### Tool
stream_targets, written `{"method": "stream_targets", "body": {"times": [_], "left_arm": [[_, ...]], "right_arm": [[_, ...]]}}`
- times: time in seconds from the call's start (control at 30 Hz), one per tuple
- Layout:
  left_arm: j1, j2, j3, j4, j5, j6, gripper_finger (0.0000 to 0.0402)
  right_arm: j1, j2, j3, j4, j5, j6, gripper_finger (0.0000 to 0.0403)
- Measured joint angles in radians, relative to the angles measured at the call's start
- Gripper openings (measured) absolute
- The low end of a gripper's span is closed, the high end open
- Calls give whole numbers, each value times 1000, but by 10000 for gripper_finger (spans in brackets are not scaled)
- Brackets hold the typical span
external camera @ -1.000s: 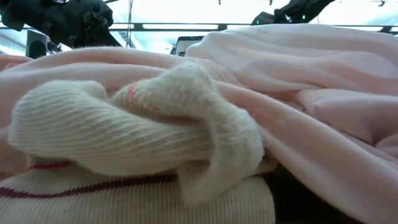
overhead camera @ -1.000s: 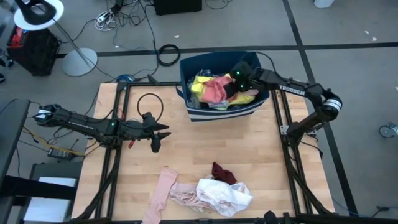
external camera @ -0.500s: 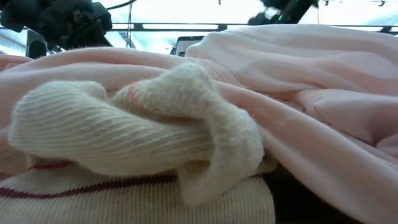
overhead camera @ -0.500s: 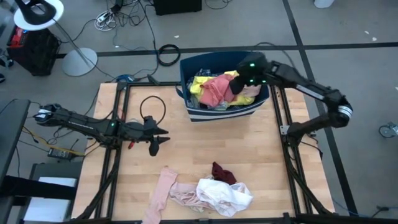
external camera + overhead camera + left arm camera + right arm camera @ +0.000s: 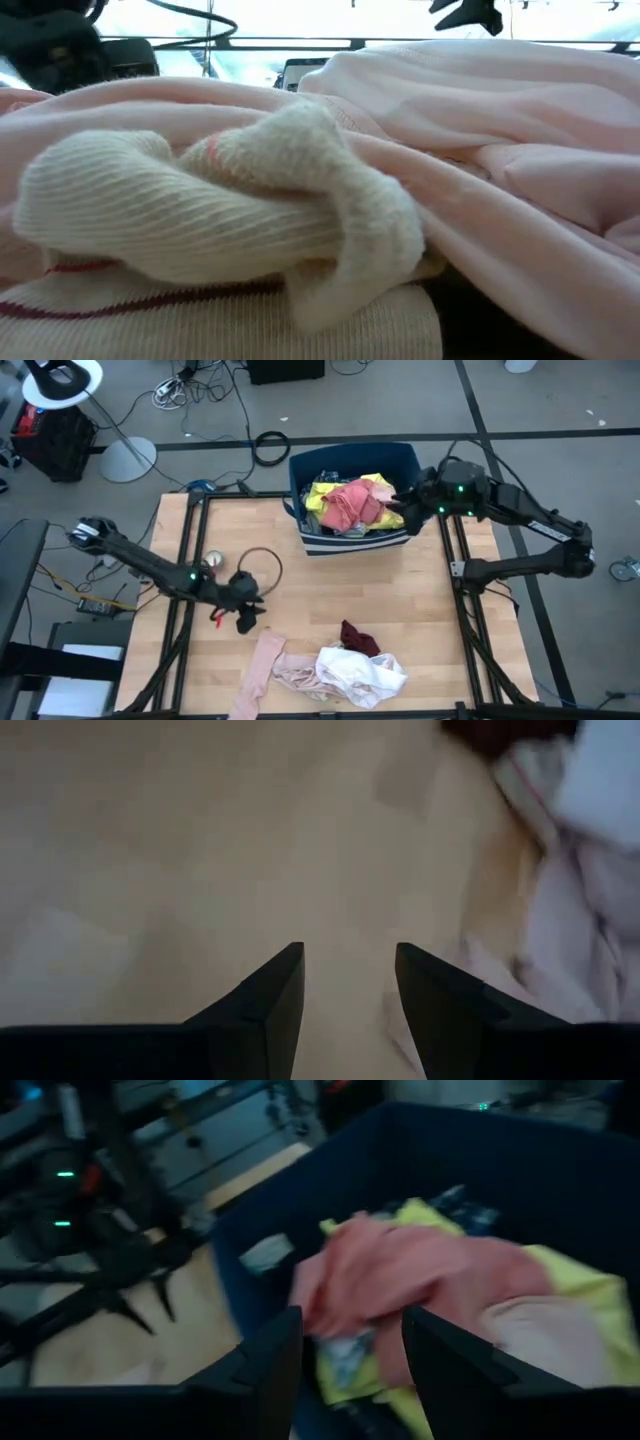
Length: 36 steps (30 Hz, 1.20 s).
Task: Sort clothes
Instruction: Put the light pink sock into the blue laundry bin
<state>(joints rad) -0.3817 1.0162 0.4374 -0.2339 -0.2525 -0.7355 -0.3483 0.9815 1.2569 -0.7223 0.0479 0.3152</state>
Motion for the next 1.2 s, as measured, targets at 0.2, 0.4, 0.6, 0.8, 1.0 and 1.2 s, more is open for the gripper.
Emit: {"method": "stream_targets", "body": {"times": [0.2,0.4,0.6,0.8,1.0,1.2], "left_arm": [[-105,161,1,118,29,-40,165],[-167,307,23,153,11,-60,161],[-176,442,73,164,7,-62,153],[-173,453,145,63,27,-29,35],[-148,354,270,-183,23,43,3],[-122,249,456,-436,-78,132,2]], "right_arm": [[140,-7,-4,0,1,32,174],[262,-4,-4,3,88,40,173],[353,-4,-4,19,150,54,173],[436,4,-4,35,206,70,173],[509,22,-12,-29,268,101,173],[586,18,-107,-43,344,158,173]]}}
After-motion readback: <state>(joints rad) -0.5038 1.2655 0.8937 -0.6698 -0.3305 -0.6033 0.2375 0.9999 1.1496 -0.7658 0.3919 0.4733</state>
